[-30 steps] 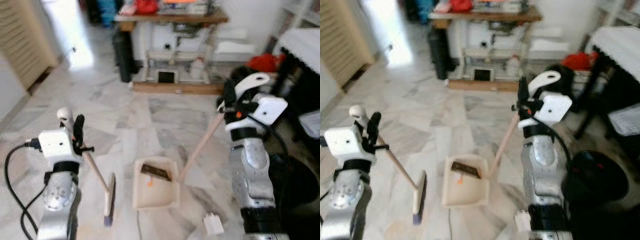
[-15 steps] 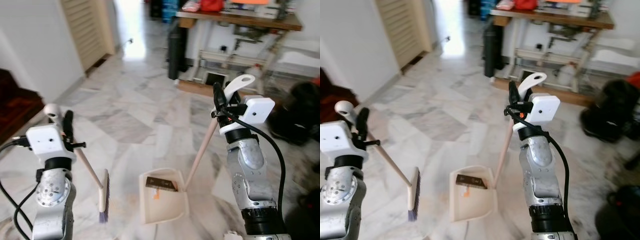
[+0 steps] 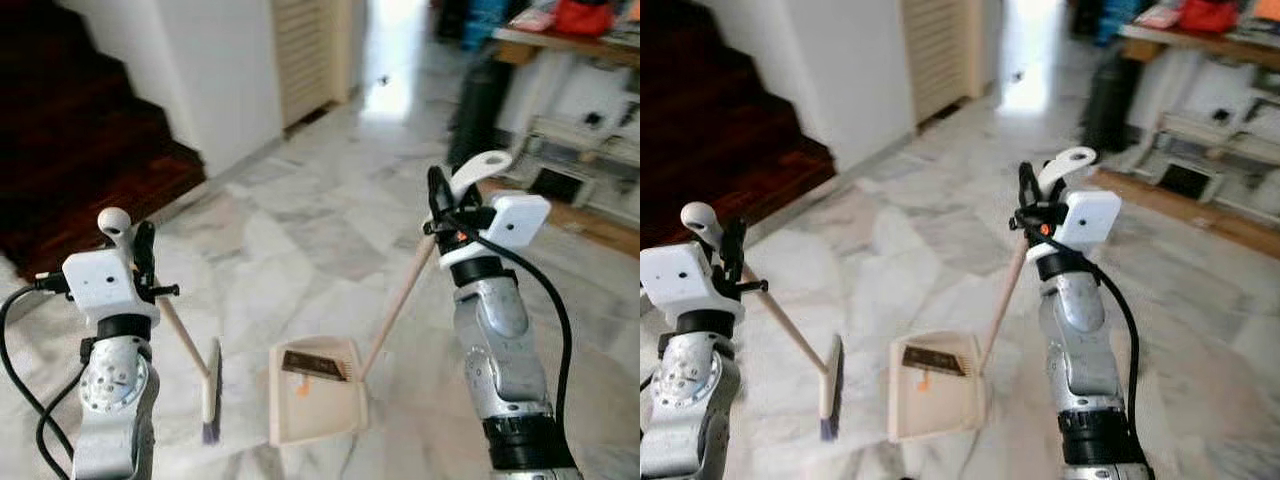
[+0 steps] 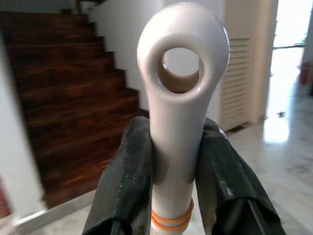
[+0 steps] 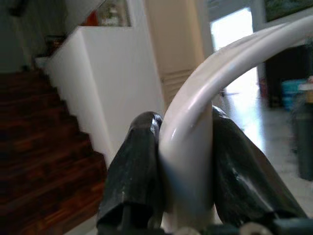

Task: Sweep floor

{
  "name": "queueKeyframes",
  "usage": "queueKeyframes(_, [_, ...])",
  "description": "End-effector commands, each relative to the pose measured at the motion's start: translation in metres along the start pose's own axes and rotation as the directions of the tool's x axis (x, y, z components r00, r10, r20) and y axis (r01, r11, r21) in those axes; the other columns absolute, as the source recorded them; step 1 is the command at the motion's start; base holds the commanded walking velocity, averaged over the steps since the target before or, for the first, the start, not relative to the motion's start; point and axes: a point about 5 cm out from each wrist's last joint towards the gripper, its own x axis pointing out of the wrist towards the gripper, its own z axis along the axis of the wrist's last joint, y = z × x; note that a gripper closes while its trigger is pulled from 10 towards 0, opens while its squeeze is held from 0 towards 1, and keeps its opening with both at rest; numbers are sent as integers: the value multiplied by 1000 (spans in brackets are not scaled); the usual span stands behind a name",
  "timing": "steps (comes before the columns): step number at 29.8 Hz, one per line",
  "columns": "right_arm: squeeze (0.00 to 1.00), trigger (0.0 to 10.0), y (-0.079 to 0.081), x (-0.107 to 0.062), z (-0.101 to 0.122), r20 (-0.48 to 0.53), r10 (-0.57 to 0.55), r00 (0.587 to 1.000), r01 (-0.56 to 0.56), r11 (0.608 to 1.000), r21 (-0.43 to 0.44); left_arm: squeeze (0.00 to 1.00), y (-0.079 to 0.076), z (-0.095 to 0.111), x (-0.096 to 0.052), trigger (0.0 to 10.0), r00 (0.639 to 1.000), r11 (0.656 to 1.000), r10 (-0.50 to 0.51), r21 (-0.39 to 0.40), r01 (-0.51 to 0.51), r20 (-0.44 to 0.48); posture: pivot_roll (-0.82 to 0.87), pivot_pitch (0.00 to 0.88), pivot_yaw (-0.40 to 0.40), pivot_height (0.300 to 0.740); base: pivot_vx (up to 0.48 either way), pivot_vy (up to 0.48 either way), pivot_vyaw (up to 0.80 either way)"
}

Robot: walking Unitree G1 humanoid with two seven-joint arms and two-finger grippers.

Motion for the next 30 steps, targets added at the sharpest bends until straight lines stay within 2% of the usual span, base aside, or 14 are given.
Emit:
queueKeyframes(1, [0,10000,7,7,13,57,24,998,-25,1000,5,0,2,10,1,10000,999,1000,8,3,-9,46,-25,38,17,740,0,0,656])
queueKeyframes(8, [0,10000,4,6,12,40,4,999,-4,1000,-4,0,2,10,0,10000,999,1000,13,1,-13,44,-25,35,16,740,0,276,94])
queueKeyframes(14, [0,10000,5,6,14,55,0,998,0,1000,-4,0,1,10,-1,10000,999,1000,8,-2,-8,41,-22,33,16,740,0,405,685])
queueKeyframes(30, [0,10000,4,8,16,65,-22,998,20,999,35,0,1,8,-1,10000,1000,1000,1,1,-1,22,-14,47,24,740,0,407,0])
